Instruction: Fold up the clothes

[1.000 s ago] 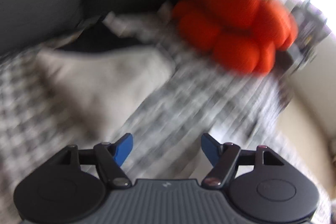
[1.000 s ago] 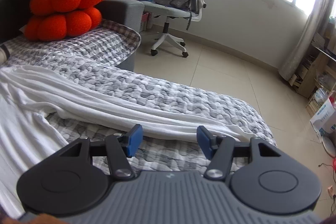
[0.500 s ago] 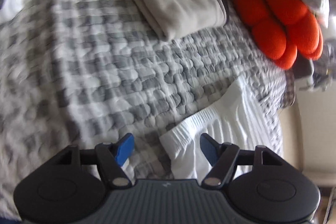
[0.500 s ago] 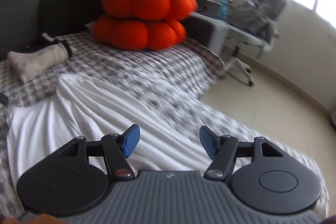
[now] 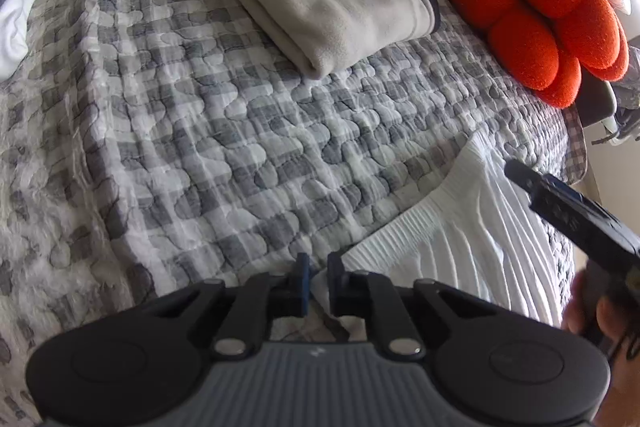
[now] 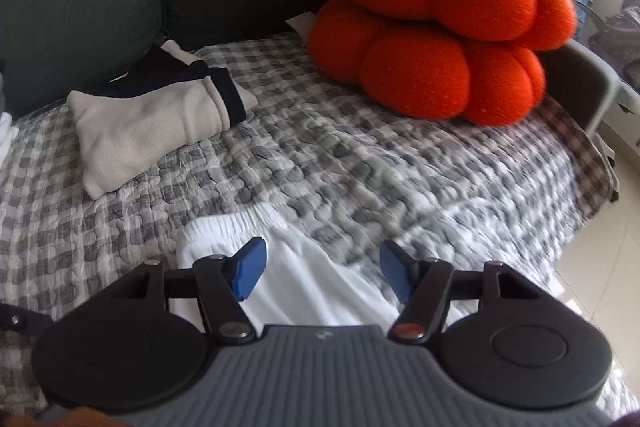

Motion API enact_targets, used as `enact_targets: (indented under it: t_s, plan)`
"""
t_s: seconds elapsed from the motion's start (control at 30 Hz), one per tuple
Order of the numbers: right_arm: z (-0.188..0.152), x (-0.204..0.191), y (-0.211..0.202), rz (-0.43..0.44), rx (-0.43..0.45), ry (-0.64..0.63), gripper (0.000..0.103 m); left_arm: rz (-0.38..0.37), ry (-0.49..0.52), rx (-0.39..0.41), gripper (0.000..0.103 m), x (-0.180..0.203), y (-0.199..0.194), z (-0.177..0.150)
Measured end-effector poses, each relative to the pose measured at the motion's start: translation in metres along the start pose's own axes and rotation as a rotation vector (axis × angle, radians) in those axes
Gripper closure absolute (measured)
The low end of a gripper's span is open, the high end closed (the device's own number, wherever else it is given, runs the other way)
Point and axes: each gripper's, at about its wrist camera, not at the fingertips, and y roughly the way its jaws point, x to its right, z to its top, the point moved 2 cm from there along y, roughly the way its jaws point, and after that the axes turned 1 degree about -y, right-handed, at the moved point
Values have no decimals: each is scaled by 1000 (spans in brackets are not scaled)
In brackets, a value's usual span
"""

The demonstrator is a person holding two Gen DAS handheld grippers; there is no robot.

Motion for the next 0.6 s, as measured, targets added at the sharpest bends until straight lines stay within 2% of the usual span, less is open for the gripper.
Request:
enact_targets:
  t_s: [0.1, 0.2, 0.23, 0.27, 0.3, 0.33, 0.37, 0.4, 0.47, 0.57, 0.6]
  plan:
    - [4, 3, 10, 67, 3, 45, 36, -4, 1, -10, 98, 0, -1, 1]
    - [-2, 1, 24, 69, -57, 24, 38, -52, -11, -37, 98, -1, -1, 1]
    - [-6, 0, 30, 56, -80, 5, 51, -90, -5, -73, 94, 2, 2, 1]
    - [-8, -1, 30, 58, -68, -3, 55, -121, 2, -112, 81, 5, 6, 0]
    - [-9, -1, 28, 64, -47, -9, 63, -121, 9, -117, 75, 7, 7, -2]
    - [-10, -1, 27, 63, -35, -6, 87, -112, 18, -106, 75, 9, 8, -3]
    - [-10, -1, 26, 60, -26, 0, 100, -103, 27, -96, 75, 11, 7, -4]
    - [-9, -2, 24, 44, -13, -11, 100, -94, 37, -86, 77, 12, 7, -5]
    - [-7, -6, 18, -4, 23, -55, 100, -72, 38, -71, 92, 11, 8, -4]
    - [1, -12, 5, -65, 93, -106, 100, -59, 26, -52, 102, 7, 6, -2]
    - [4, -15, 0, -85, 120, -125, 100, -59, 28, -47, 102, 8, 5, -1]
